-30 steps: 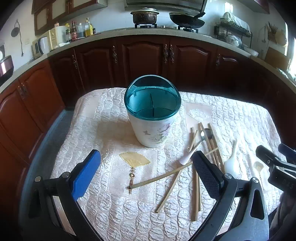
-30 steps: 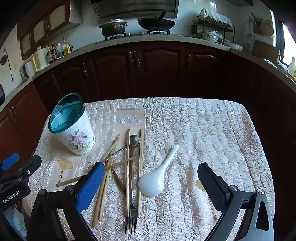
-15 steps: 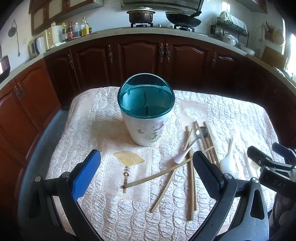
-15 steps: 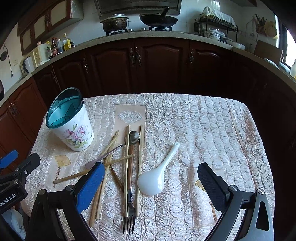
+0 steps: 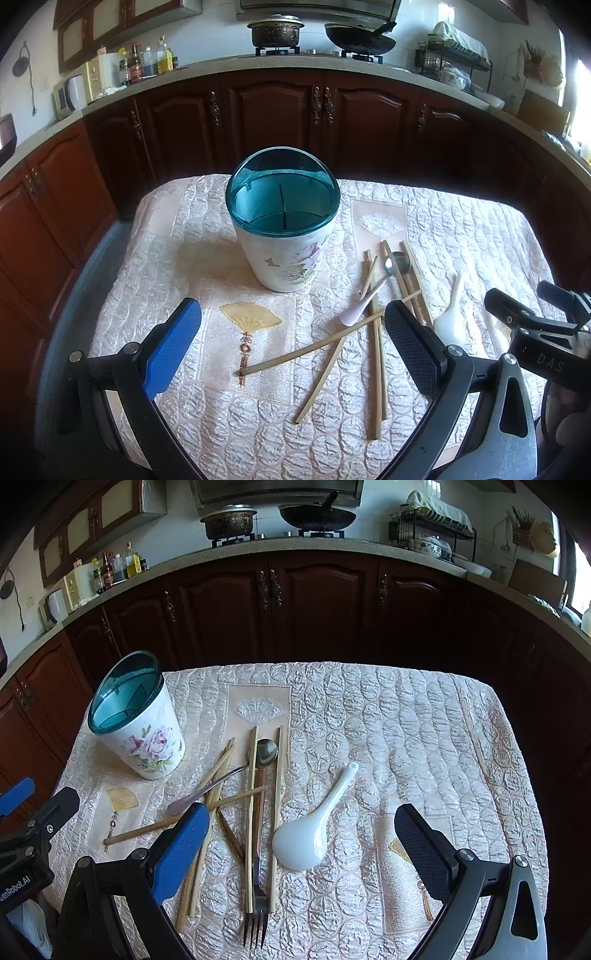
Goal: Organize utensils
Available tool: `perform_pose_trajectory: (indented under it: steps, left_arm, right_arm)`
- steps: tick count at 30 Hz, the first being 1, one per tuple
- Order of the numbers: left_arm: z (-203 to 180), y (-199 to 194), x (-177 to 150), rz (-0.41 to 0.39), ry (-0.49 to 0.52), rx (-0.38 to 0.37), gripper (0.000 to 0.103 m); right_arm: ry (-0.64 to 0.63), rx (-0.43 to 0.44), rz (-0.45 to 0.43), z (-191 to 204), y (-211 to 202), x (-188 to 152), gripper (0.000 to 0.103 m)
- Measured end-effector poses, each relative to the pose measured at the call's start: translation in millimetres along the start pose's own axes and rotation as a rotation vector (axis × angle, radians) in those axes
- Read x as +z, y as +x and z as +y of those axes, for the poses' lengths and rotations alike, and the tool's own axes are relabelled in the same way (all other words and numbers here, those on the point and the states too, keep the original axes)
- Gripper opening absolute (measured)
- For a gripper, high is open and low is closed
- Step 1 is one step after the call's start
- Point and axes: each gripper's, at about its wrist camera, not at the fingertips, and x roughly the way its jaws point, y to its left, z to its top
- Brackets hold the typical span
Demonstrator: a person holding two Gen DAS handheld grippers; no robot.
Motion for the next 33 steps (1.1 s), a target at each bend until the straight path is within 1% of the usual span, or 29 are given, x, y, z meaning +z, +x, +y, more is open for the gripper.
perform_pose_trajectory:
  steps: [14,21,26,31,33]
  left_arm:
    - [-2.2,-4.4,2.5,-0.015,0.005,-0.011,0.1]
    - [-3.2,-10.3,5.9,-0.031,0.008,-0.019,0.1]
    - [-2.8,-13.8,5.2,-0.051,0.001,-0.033,0.1]
    - [-2.7,-14.3,4.9,-0.045,0.009,-0.022,0.1]
    - [-1.8,-14.6,5.1,-0.043,0.004,-0.022,0.1]
  right_arm:
    - [-0.01,0.001,0.014,0.2,-2.7,4.5,0.101]
    - [-0.025,-0.011,-0.036,2.5,-8.1,7.1,0.101]
    - [-0.02,-0.01,-0.045,2.8,-10.7,7.6,0.101]
    - [-0.017,-0.006,-0.045,3.3,-14.1,9.3,0.101]
    - [-0.024,-0.014,-0.062,4.3,-16.6,9.9,0.101]
